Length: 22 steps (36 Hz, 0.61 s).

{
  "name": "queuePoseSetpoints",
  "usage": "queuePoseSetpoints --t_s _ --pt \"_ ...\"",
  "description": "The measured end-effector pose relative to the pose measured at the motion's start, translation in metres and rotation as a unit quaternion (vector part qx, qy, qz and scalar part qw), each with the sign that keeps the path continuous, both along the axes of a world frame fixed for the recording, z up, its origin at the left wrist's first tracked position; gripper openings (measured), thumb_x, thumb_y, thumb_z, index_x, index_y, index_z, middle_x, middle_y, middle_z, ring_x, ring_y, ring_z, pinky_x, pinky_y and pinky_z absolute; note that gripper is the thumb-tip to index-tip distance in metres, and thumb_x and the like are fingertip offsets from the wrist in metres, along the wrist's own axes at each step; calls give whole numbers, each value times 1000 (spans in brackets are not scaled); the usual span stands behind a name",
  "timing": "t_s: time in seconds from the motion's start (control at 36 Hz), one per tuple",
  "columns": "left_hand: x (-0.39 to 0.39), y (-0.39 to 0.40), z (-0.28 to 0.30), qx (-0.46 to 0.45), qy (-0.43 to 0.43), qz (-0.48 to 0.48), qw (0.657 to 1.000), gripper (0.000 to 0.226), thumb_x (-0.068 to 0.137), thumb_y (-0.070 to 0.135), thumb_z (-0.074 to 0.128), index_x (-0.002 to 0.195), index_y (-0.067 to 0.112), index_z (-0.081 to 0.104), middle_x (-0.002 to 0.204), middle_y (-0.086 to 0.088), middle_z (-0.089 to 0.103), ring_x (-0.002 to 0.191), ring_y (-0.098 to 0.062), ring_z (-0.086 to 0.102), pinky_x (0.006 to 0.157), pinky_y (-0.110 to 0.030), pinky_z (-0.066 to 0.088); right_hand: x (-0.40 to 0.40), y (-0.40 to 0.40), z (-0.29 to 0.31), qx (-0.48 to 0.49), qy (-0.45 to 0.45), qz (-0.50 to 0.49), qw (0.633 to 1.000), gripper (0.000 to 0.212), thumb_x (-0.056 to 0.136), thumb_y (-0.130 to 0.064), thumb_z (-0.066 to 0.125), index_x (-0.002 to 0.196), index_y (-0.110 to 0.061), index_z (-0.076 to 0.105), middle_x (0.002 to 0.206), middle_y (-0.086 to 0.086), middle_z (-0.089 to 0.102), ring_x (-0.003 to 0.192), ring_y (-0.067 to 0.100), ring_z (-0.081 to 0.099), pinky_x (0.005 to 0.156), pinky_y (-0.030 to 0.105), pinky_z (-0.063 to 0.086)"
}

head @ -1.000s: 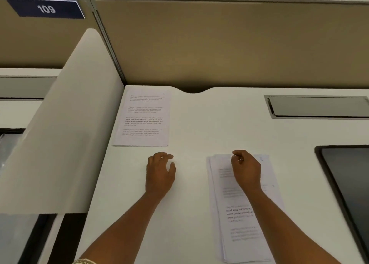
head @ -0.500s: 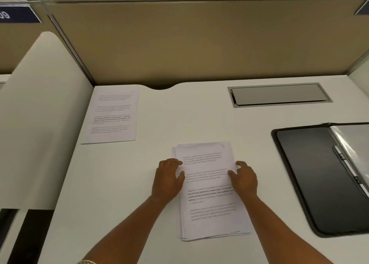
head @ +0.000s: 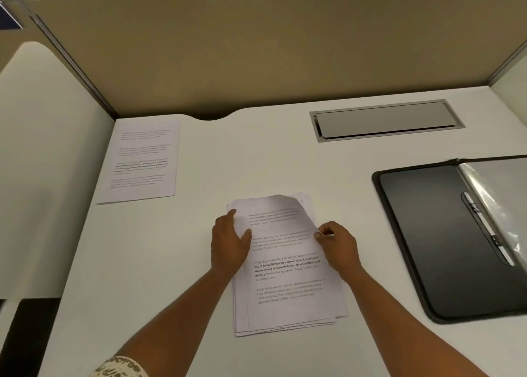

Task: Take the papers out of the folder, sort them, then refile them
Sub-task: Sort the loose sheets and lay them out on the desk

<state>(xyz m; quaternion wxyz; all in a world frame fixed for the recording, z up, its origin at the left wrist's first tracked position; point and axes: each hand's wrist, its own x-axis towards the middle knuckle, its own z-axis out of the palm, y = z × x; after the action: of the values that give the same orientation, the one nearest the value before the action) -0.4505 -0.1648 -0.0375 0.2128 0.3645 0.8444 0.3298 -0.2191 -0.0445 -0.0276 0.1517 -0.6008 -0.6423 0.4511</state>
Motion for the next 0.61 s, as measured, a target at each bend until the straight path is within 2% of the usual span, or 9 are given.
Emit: queuePoseSetpoints --t_s 0.06,0.11,0.19,0.28,0.36,0.44,0.53,0.56,0.61 --pt "-2 3 0 5 -52 37 998 72 88 25 74 150 14 37 133 -7 53 108 -25 58 92 -32 49 5 1 1 -29 39 5 999 10 94 -20 67 85 -19 63 88 -1 70 80 17 65 65 31 53" --pt "-4 7 2 0 -106 76 991 75 89 21 74 152 16 34 131 -2 56 105 -16 56 88 -23 41 10 3 1 -63 71 12 995 10 95 -19 66 86 -17 63 90 4 72 79 19 66 64 32 54" --pt "-9 9 4 8 -180 118 977 70 90 15 73 150 17 37 121 -2 63 108 -15 57 91 -23 41 14 10 3 -92 99 41 990 10 95 -16 67 86 -15 62 90 5 71 81 20 65 76 42 55" --pt "-13 7 6 14 -208 138 968 57 91 13 69 143 17 47 109 -1 65 104 -18 61 89 -24 44 16 15 7 -114 119 57 985 10 96 -11 65 87 -11 61 87 1 69 80 17 64 77 36 53" --pt "-19 6 9 6 -156 124 980 37 94 7 58 131 15 60 114 -2 64 108 -21 61 95 -29 47 18 17 9 -125 127 62 982 8 98 -9 63 92 -5 60 89 3 70 81 18 66 77 35 56" --pt "-25 3 7 -8 -66 79 995 37 95 1 50 128 10 62 125 -9 61 117 -24 57 97 -24 41 21 19 9 -131 135 63 980 8 99 -9 61 96 -2 60 93 6 71 84 21 68 81 40 57" --pt "-32 2 3 -15 18 20 1000 36 92 0 56 126 10 64 127 -10 59 121 -29 53 95 -23 37 26 21 11 -147 145 71 976 8 100 -10 60 97 -2 60 93 6 73 85 23 70 82 41 58" --pt "-35 2 3 -28 41 2 999 36 92 4 58 128 11 63 130 -10 58 122 -30 50 97 -26 39 27 22 10 -153 147 75 974 8 100 -10 60 97 -3 60 93 5 73 86 23 70 82 42 59" --pt "-40 3 0 -57 94 -46 993 42 92 15 62 134 12 60 139 -11 52 126 -34 44 101 -41 42 32 24 10 -161 145 78 973 8 100 -10 60 97 -4 61 94 6 73 88 26 71 83 43 58"
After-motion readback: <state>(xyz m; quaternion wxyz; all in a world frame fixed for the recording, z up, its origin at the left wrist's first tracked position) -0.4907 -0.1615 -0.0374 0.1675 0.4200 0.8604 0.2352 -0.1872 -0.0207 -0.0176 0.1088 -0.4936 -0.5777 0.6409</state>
